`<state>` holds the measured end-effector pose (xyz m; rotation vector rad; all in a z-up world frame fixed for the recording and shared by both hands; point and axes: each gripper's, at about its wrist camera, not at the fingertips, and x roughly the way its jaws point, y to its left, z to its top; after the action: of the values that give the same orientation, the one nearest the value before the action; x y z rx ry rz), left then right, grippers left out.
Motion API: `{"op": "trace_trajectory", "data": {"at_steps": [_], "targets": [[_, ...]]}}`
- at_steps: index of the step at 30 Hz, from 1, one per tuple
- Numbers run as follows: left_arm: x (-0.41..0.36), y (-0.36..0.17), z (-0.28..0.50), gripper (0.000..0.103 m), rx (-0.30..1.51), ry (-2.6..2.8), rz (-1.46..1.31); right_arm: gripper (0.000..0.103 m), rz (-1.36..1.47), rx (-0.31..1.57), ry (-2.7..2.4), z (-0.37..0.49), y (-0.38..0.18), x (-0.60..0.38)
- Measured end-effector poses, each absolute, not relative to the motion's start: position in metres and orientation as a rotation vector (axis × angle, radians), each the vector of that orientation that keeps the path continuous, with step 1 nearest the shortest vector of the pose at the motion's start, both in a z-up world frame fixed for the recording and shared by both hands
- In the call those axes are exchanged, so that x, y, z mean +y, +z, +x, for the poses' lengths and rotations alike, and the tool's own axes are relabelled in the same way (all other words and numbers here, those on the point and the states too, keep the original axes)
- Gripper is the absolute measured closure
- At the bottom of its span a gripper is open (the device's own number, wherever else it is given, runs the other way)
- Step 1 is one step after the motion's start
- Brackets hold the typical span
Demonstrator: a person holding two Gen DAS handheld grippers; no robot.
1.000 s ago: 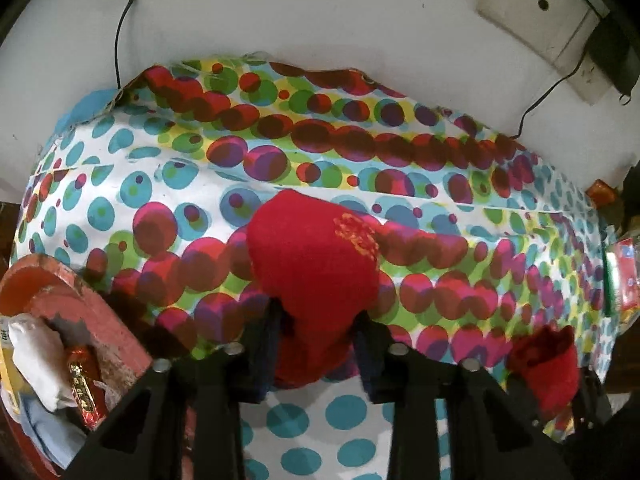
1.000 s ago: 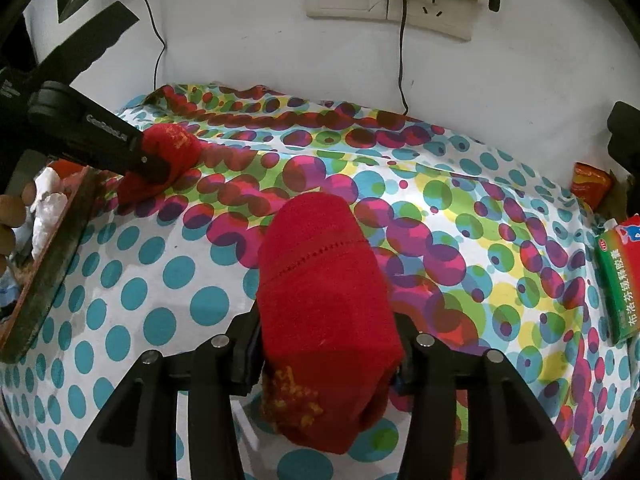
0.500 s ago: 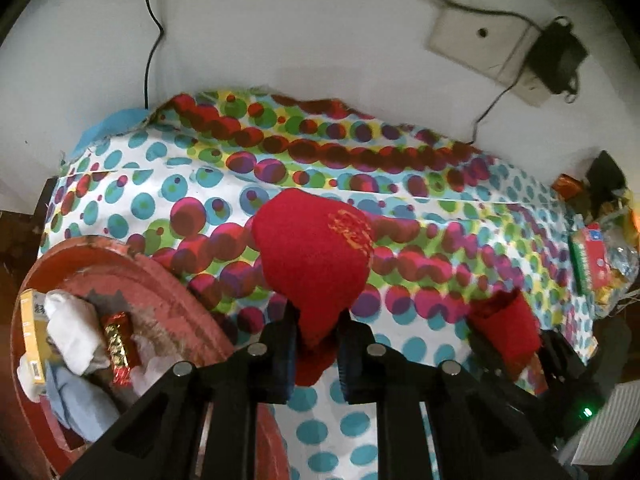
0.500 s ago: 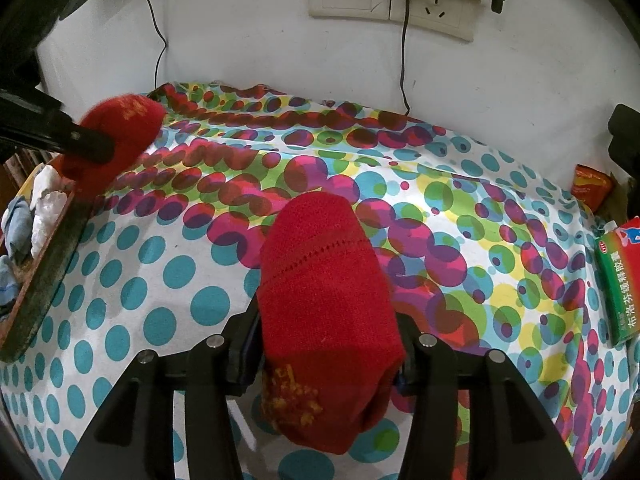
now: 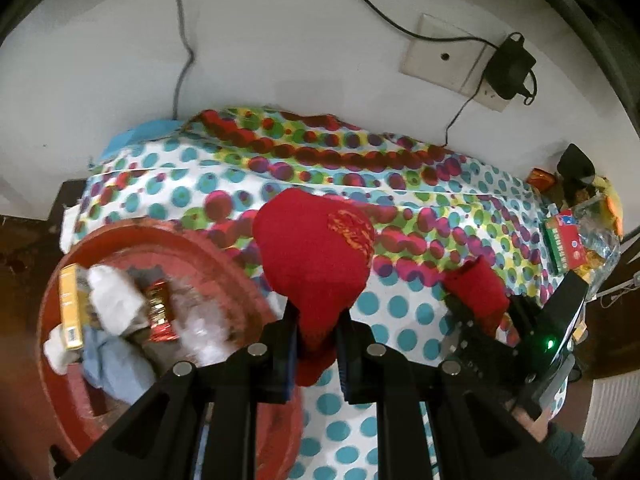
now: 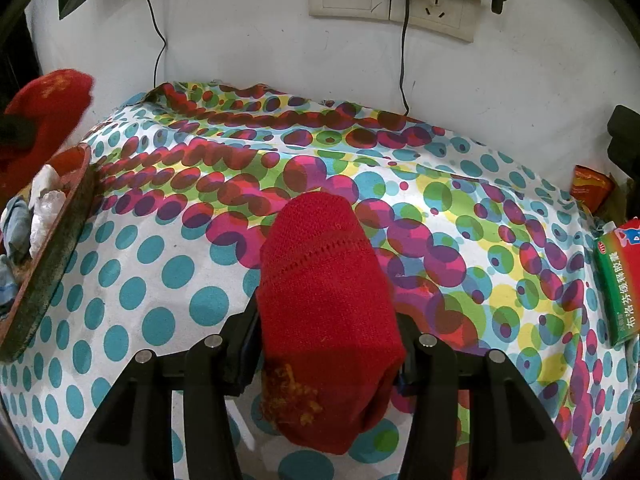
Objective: Organize objects
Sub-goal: 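Carry the red sock onto the red tray and open the left tool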
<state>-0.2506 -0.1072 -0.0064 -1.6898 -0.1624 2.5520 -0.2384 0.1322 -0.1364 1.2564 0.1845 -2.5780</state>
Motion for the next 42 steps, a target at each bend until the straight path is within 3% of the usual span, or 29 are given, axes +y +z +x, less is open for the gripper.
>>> {"op": "trace_trajectory", "data": {"at_steps": [15,29,42], "targets": [[-0.194,-0.001,-0.209,0.087,-0.23,2.642,-1.793,0.052,1.255,0.187,-2.575,-0.239,-0.137,0.133],[-0.239,-0.028,-0.2,0.087,-0.281,2.645,-1.89,0.049,1.256,0.193,-2.578,-0.239,-0.137,0.135],[-0.239,-0.041,-0.199,0.073,-0.189,2.609,-1.921,0.045,1.26,0.189,-2.579,-0.241,-0.137,0.141]]}}
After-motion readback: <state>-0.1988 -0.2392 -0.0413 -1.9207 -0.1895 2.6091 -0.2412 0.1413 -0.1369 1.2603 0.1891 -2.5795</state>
